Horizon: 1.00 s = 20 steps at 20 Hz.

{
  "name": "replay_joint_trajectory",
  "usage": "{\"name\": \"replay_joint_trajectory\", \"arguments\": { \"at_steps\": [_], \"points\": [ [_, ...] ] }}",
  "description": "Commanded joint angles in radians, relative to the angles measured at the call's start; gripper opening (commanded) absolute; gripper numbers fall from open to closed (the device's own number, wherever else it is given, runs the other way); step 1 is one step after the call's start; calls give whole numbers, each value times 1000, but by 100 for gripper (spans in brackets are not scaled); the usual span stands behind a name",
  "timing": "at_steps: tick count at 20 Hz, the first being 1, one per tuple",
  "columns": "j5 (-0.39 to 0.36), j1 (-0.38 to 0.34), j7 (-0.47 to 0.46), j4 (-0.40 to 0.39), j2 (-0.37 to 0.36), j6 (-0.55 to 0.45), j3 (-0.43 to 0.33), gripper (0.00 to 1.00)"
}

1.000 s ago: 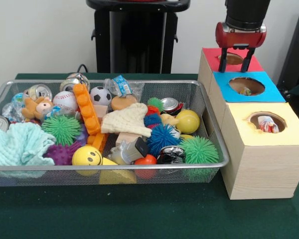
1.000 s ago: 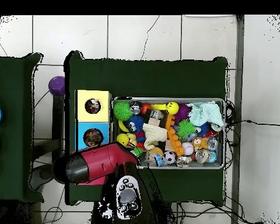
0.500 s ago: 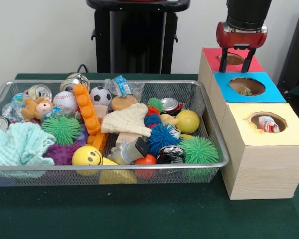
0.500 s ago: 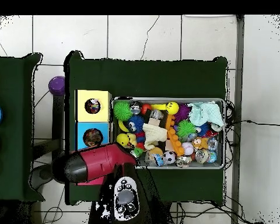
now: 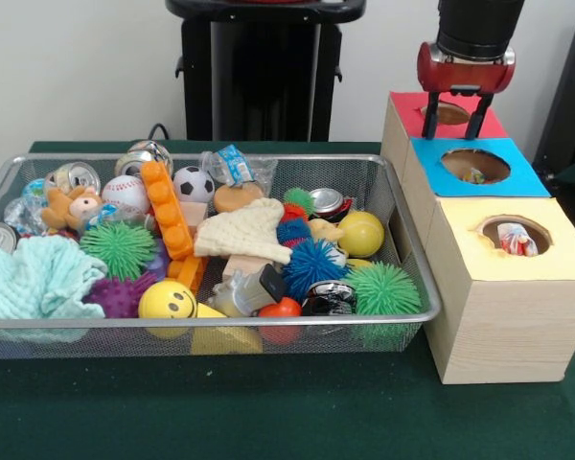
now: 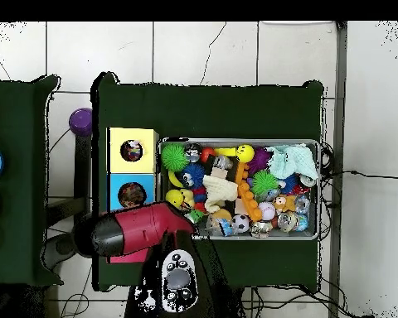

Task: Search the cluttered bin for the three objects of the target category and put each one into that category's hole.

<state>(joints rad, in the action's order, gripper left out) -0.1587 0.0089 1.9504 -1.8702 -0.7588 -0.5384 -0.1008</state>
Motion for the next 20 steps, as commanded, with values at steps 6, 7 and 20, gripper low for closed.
{"name": "replay_joint_trajectory", "arguments": {
  "at_steps": [6, 7, 20],
  "points": [
    [51, -29, 118, 118, 55, -112, 2, 100],
    [48, -30, 112, 127, 57, -120, 1, 100],
    [68, -23, 107, 179, 29, -229, -14, 100]
  ]
}}
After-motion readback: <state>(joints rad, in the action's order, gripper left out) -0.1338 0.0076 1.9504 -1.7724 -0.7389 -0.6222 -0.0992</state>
